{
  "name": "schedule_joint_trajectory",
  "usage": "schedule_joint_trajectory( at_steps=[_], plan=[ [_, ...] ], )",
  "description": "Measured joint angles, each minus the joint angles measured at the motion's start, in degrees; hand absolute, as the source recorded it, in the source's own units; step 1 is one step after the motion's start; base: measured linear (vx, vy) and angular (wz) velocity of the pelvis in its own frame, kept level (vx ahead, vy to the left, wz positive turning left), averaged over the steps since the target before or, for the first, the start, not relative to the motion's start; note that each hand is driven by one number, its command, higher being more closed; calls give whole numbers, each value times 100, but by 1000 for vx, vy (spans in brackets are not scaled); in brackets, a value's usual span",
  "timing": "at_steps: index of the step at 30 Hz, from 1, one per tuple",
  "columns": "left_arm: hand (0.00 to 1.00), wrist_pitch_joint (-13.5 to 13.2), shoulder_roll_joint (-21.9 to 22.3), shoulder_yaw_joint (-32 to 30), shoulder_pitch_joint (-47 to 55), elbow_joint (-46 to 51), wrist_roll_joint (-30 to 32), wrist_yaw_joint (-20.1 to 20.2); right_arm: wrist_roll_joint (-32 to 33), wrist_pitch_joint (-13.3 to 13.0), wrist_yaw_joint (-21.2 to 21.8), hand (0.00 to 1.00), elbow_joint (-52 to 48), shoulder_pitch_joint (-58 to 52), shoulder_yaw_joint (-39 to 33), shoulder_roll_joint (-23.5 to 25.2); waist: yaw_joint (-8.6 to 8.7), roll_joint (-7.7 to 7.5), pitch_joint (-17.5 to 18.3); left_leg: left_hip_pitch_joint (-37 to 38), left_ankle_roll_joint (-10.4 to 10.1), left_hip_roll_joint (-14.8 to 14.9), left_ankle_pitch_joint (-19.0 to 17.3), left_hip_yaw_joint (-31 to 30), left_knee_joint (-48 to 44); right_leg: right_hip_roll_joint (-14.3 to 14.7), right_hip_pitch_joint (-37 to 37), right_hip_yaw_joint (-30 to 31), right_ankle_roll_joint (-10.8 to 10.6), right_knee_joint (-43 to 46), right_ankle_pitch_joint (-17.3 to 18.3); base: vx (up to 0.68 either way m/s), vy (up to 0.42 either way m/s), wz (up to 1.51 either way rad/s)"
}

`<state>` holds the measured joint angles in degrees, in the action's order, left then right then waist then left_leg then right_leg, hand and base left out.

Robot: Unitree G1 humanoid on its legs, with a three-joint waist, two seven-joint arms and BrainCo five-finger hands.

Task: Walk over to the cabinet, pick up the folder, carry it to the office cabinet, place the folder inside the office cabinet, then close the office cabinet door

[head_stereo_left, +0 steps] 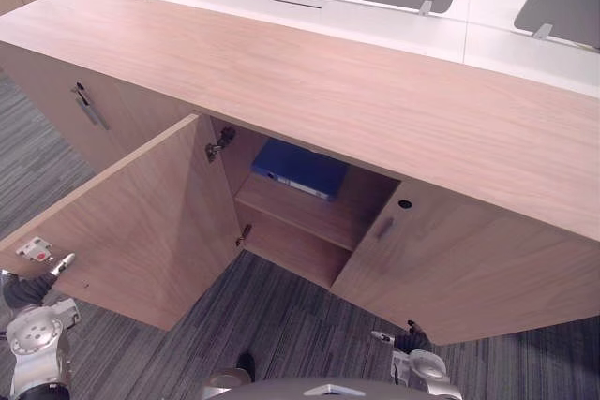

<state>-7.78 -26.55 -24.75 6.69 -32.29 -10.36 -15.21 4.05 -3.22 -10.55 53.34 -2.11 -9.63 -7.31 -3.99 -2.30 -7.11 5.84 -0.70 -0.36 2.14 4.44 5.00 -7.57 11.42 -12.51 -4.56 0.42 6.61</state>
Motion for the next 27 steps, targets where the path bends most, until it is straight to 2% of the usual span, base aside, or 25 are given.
schedule_joint_trajectory(
  at_steps=[4,9,13,16,18,20,21,27],
  plan=[
    [0,-3,391,263,406,426,-93,59,-4,4,6,0,11,-19,0,6,-94,1,2,-5,13,-20,11,-5,0,-19,-11,0,0,29,0,-34,-14,1],
    [0,-24,796,695,1037,1131,-349,170,-143,15,9,0,12,-57,0,22,-122,28,24,-78,59,-47,81,-60,-1,-45,-87,-23,-2,99,-1,-57,-11,7],
    [0,-32,967,1212,1344,1315,-363,408,-225,58,13,0,84,-59,23,124,-120,50,37,-96,77,-49,154,-88,-1,-55,-126,-27,-27,140,-18,-76,-5,4],
    [0,-22,1062,1755,1513,1333,-357,739,-228,75,24,0,171,-84,66,222,-103,77,51,-99,81,-43,184,-78,-1,-58,-148,21,-15,147,-35,-105,3,-4],
    [0,-22,1139,2354,1519,1367,-278,1035,-230,86,46,0,172,-123,178,234,-35,124,86,-103,49,-31,189,-30,0,-48,-210,172,-12,184,-44,-113,15,-15],
    [0,-62,1259,2771,1597,1379,-170,1190,-230,88,44,0,172,-183,176,217,-11,196,130,-120,41,-21,207,13,0,-32,-269,319,-20,200,-39,-95,20,-10],
    [0,-66,1340,3015,1595,1383,-105,1254,-230,96,43,0,189,-210,179,221,57,237,164,-154,41,-21,230,9,0,-13,-311,415,-34,202,-31,-96,20,0],
    [0,-51,1546,3907,1373,1378,234,1426,-226,99,14,0,213,-257,257,260,364,273,260,-179,51,-19,234,71,1,20,-392,665,-42,194,-27,-60,25,-9]
  ],
)
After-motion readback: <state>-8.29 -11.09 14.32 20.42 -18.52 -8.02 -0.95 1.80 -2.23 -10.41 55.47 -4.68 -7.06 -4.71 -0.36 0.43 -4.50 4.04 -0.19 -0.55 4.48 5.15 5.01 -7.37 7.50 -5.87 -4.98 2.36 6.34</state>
